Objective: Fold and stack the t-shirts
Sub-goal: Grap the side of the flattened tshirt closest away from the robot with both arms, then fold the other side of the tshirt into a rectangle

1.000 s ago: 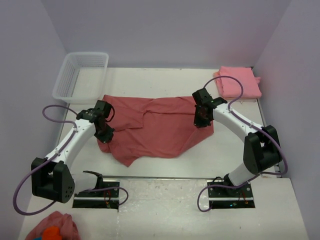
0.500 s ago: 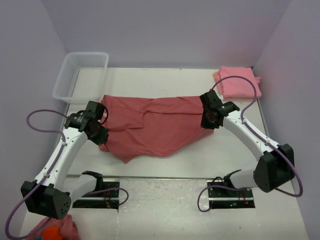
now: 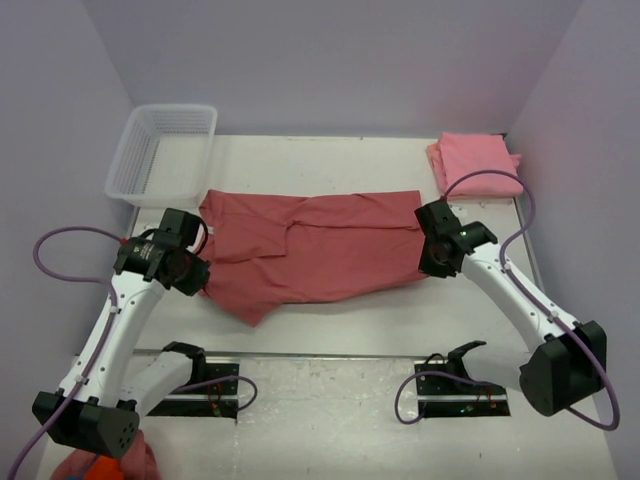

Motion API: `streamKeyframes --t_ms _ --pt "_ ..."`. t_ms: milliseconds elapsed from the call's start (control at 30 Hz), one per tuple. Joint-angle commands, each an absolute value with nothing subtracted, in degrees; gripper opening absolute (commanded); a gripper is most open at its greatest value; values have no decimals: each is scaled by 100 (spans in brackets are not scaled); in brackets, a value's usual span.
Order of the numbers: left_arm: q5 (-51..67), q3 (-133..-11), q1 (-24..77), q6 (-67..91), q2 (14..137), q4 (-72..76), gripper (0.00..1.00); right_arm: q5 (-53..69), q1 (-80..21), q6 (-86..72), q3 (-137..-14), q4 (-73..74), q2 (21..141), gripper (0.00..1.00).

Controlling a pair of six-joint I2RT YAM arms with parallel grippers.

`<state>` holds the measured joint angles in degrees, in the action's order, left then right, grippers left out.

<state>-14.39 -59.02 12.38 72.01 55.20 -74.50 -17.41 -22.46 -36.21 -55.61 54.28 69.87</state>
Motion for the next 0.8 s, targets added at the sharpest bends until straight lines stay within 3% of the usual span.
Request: streamKeyframes --t_ms 0,767 --pt "-1705 -6143 1187 7286 5476 -7567 0 -2144 -2171 -3840 -5520 5712 6663 0" --pt "-2970 -6969 1125 6496 6477 -7550 0 -2241 -1784 -3630 -5897 5862 6811 0"
